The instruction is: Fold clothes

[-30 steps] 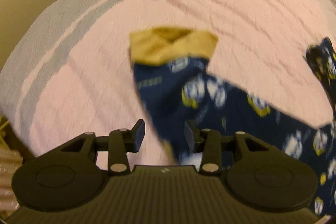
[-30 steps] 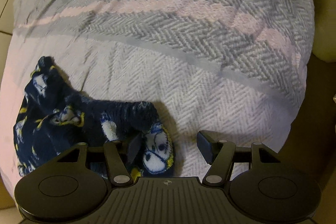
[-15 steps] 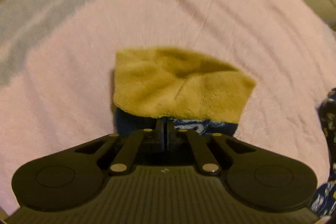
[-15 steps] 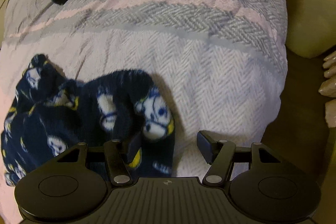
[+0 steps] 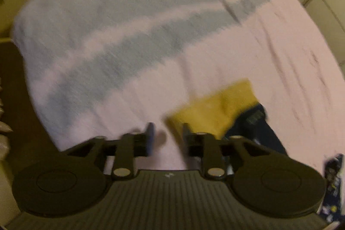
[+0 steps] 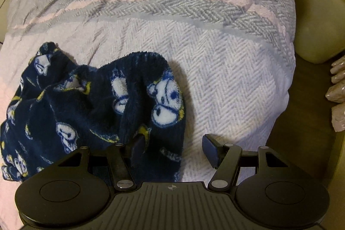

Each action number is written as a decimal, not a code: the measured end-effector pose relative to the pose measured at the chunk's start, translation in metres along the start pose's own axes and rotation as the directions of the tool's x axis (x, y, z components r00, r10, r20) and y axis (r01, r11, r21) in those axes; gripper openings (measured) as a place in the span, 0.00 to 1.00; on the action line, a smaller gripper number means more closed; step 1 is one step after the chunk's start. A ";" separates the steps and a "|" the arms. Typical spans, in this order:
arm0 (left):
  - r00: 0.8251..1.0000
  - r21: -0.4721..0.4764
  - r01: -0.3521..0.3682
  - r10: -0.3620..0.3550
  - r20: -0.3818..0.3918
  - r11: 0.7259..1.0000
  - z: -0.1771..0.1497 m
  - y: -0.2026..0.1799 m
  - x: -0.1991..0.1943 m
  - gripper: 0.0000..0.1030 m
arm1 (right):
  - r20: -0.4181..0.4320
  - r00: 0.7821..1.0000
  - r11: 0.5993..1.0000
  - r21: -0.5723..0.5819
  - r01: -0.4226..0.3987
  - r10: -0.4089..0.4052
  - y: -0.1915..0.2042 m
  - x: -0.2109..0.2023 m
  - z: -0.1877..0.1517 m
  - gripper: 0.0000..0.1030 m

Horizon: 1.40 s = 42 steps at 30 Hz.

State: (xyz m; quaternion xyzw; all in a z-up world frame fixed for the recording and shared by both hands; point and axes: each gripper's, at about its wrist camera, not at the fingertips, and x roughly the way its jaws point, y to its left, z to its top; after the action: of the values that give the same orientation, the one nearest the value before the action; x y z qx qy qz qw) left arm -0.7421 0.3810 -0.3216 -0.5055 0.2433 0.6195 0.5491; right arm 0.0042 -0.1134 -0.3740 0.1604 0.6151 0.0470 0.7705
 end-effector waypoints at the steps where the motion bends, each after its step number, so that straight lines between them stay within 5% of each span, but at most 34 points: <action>1: 1.000 0.007 0.007 -0.007 -0.014 1.000 -0.005 -0.006 0.007 0.34 | 0.006 1.000 1.000 0.021 -0.010 0.010 -0.002 -0.001 0.000 0.60; 3: 0.999 0.017 -0.015 0.016 -0.039 1.000 -0.010 -0.014 0.023 0.35 | 0.014 0.999 0.997 0.068 -0.032 0.031 -0.008 -0.002 0.000 0.60; 4: 0.999 0.017 -0.007 0.008 -0.045 1.000 -0.011 -0.016 0.028 0.30 | 0.017 0.999 0.995 0.089 -0.042 0.041 -0.010 -0.002 0.000 0.60; 5: 0.999 0.017 0.004 -0.004 -0.049 1.000 -0.011 -0.018 0.032 0.11 | 0.020 0.999 0.993 0.108 -0.050 0.048 -0.013 -0.002 0.000 0.60; 7: 0.999 0.041 0.003 -0.001 -0.036 0.999 -0.011 -0.022 0.035 0.08 | 0.024 0.999 0.993 0.105 -0.046 0.044 -0.014 -0.002 0.000 0.60; 9: 0.999 0.110 -0.042 0.039 0.024 0.993 -0.008 -0.026 0.024 0.08 | 0.024 1.000 0.999 0.052 0.001 -0.003 -0.011 -0.005 0.000 0.17; 10: 0.997 0.127 -0.073 0.068 0.044 0.989 -0.005 -0.022 0.018 0.09 | 0.024 0.999 0.999 0.026 0.025 -0.026 -0.009 -0.006 0.000 0.14; 14: 0.973 0.124 -0.231 0.229 0.026 0.965 0.009 0.002 0.007 0.07 | 0.046 0.994 0.994 -0.051 0.100 -0.098 -0.007 -0.014 0.000 0.17; 15: 0.961 0.125 -0.278 0.278 0.018 0.952 0.012 0.007 0.006 0.07 | 0.039 0.995 0.993 -0.073 0.094 -0.092 -0.006 -0.017 0.001 0.29; 18: 0.947 0.185 -0.322 0.314 0.071 0.928 0.022 -0.001 -0.016 0.10 | 0.064 0.995 0.987 -0.135 0.090 -0.082 0.002 -0.033 0.003 0.40; 21: 0.970 0.268 -0.241 0.221 0.104 0.933 0.026 -0.035 -0.034 0.16 | 0.115 0.993 0.980 -0.190 0.057 -0.035 0.014 -0.053 0.008 0.54; 26: 1.000 0.371 0.018 -0.013 -0.015 0.928 0.002 -0.138 -0.016 0.26 | 0.109 0.989 0.986 -0.146 -0.086 0.102 0.035 -0.064 0.036 0.57; 30: 0.972 0.387 0.218 -0.163 -0.171 0.896 -0.040 -0.234 0.022 0.26 | 0.072 0.984 0.974 -0.176 -0.145 0.160 0.062 -0.048 0.063 0.58; 36: 0.884 0.397 0.432 -0.293 -0.365 0.810 -0.125 -0.371 0.083 0.26 | -0.037 0.986 0.956 -0.241 -0.167 0.162 0.096 0.000 0.089 0.58; 42: 0.878 0.448 0.451 -0.293 -0.379 0.772 -0.174 -0.449 0.126 0.26 | -0.147 0.975 0.938 -0.280 -0.203 0.168 0.125 0.044 0.097 0.58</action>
State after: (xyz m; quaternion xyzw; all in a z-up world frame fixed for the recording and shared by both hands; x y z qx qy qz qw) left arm -0.2497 0.4118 -0.3849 -0.4593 0.3732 0.3268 0.7368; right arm 0.1238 -0.0017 -0.3587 0.0985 0.6288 0.2199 0.7393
